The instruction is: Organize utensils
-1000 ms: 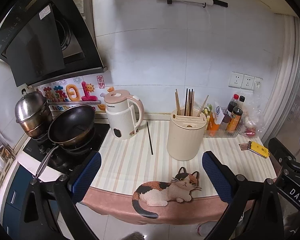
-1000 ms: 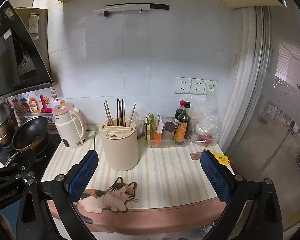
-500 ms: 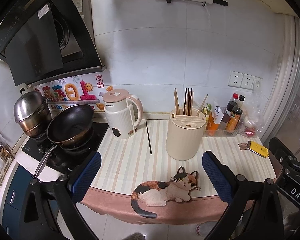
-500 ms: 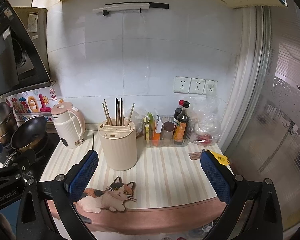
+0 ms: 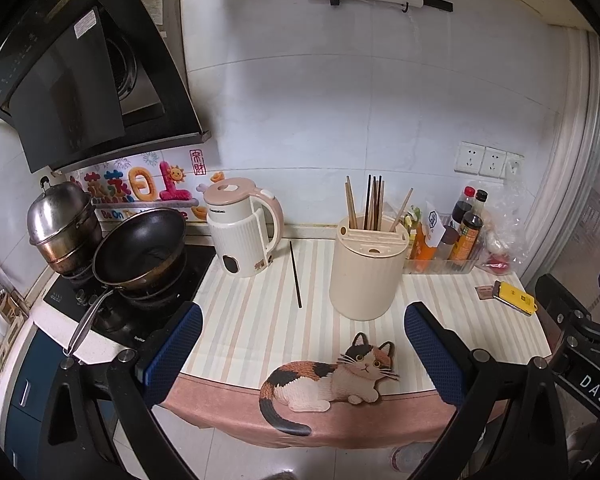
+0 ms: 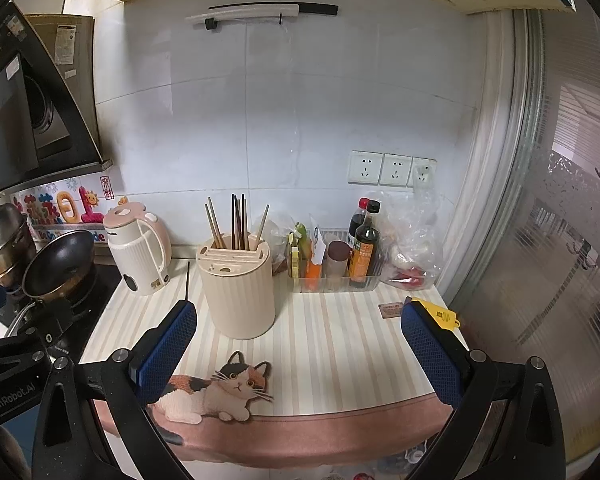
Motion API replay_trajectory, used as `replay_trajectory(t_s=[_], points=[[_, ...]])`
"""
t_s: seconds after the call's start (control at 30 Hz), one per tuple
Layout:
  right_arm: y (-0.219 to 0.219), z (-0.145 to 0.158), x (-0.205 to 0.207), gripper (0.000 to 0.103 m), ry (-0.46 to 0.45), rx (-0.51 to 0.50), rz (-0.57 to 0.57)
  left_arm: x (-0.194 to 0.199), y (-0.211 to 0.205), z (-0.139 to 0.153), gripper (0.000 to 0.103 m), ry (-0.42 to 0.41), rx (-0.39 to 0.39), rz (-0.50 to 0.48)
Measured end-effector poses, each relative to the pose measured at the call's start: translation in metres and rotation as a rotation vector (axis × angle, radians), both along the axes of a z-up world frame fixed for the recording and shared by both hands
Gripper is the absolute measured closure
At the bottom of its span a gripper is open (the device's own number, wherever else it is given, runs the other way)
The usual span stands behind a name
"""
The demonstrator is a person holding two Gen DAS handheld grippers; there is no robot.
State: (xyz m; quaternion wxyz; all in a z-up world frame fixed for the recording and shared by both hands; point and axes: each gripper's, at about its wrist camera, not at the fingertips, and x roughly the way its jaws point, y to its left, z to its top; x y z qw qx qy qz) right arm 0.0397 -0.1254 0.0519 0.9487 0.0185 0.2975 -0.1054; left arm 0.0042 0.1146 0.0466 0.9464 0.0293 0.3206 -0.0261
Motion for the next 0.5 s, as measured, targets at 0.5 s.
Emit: replay_trajectory(t_s=[0.5], points=[[-0.0017, -0.0007, -0.0022, 0.000, 0.000, 0.002, 0.001, -0.0040, -0.0018, -0.0011, 0.000, -0.002, -0.010, 0.005]])
